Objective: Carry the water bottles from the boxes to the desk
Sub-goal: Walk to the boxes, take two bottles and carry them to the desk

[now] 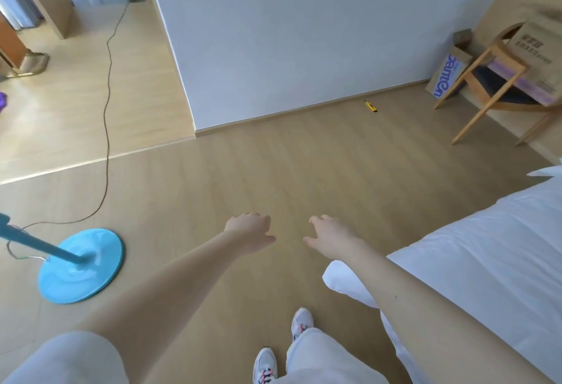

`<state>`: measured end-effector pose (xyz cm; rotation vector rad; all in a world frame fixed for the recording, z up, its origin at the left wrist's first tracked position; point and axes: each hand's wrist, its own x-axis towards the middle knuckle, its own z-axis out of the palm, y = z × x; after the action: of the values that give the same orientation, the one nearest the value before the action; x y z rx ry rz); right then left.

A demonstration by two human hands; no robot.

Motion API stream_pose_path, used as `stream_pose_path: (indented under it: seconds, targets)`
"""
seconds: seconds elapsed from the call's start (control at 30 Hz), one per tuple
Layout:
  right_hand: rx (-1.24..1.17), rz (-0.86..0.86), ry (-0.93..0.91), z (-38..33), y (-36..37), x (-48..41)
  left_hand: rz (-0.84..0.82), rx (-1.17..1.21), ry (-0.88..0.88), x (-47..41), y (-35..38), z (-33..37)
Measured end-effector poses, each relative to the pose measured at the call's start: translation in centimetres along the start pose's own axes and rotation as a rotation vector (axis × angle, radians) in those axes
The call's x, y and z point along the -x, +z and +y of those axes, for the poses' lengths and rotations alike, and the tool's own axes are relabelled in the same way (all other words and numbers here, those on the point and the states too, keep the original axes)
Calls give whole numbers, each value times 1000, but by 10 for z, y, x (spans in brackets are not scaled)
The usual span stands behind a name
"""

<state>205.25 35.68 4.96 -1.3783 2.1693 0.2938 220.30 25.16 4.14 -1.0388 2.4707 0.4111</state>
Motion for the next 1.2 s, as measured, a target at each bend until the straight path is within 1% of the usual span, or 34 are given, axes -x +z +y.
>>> stream_pose_path:
  seconds: [0.17, 0.33, 0.53, 0.67, 0.77, 0.9, 1.2]
  targets:
    - [9, 16, -20, 5, -25, -40, 5, 4, -26, -38, -26, -9]
    - [-8, 36, -52, 20, -63, -95, 10, 0, -52, -94, -65, -11]
    - [-34, 50, -59, 59, -125, -163, 32, 13, -43, -174, -128, 5]
    - [-88, 80, -42, 93, -161, -198, 36, -19, -38, -222, -163, 23]
    - [-112, 112, -15, 119, -177, -217, 33, -40, -3, -253, -179, 43]
    - [-139, 111, 40, 151, -186, -227, 22, -84, 78, -286, -195, 74]
    - [-180, 161, 221, 208, -217, -246, 38, -163, 256, -359, -229, 129]
